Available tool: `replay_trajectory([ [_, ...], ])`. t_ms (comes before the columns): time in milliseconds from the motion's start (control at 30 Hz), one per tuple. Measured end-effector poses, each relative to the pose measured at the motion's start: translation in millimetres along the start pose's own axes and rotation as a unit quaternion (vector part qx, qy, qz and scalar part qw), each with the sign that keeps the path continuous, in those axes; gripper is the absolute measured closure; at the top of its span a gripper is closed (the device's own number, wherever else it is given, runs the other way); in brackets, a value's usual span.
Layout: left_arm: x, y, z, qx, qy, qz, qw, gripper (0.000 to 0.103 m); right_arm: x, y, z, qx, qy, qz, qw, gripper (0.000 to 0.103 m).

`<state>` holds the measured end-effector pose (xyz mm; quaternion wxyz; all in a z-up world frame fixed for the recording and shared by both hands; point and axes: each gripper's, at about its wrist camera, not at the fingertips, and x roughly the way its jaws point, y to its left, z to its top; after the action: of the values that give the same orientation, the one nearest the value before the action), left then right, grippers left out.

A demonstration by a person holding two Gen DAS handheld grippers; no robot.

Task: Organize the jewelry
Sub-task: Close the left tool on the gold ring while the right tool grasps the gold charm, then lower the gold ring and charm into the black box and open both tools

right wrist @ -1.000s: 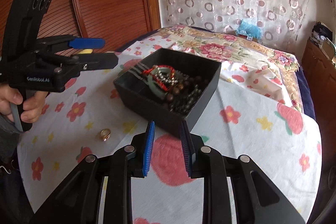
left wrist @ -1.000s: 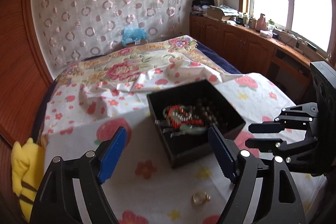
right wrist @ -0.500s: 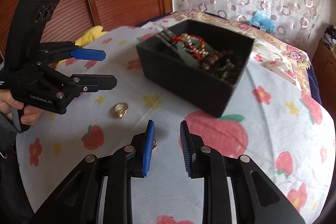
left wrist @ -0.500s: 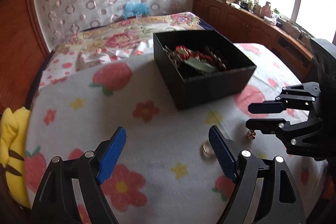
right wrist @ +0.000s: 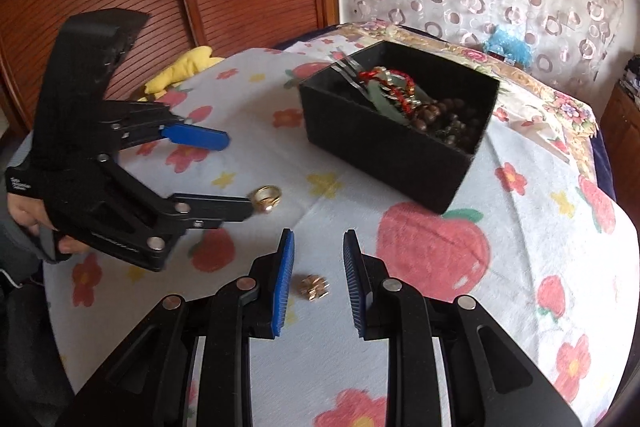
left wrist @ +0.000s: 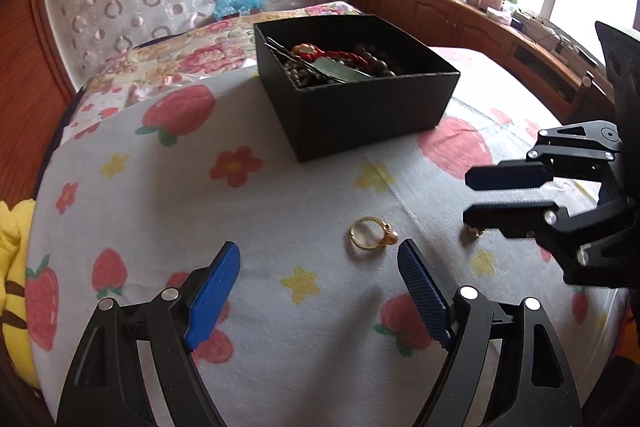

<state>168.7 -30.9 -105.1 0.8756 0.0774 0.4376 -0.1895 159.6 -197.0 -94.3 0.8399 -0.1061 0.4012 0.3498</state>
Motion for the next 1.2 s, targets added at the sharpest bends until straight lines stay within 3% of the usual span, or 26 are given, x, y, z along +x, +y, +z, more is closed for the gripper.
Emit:
replay_trajectory([
  [200,0,-2,0,0.004,0.001,0.000,1.0000,0.025,5,2,-11,-0.014,0.022,-0.010,1.000,0.076],
  [233,0,-2,0,0.004,0.001,0.000,1.0000,0.025,4,3,-13,-0.020,0.020,-0.015,0.999,0.078],
  [267,0,-2,0,0.005,0.001,0.000,1.0000,0.025,4,4,-14,-0.026,0.020,-0.026,0.999,0.086],
  [433,1,-8,1,0.014,0.002,-0.005,0.9999,0.026,0,-6,-14,-0.013,0.012,-0.032,0.999,0.086],
  [700,6,-25,7,0.035,0.000,0.000,0.9994,0.052,-6,-23,-14,0.008,0.002,-0.039,0.999,0.086],
  [800,6,-27,9,0.037,-0.003,0.001,0.9993,0.076,-7,-26,-14,0.013,-0.001,-0.041,0.999,0.086],
  [833,5,-27,9,0.037,-0.003,-0.002,0.9993,0.079,-7,-26,-14,0.015,-0.002,-0.041,0.999,0.086],
  [933,3,-24,10,0.020,-0.004,-0.024,0.9995,0.079,-10,-27,-14,0.016,-0.007,-0.040,0.999,0.086],
  [1200,-15,-21,24,0.010,-0.034,-0.012,0.9993,0.079,-23,-37,8,0.016,-0.037,-0.048,0.998,0.086],
])
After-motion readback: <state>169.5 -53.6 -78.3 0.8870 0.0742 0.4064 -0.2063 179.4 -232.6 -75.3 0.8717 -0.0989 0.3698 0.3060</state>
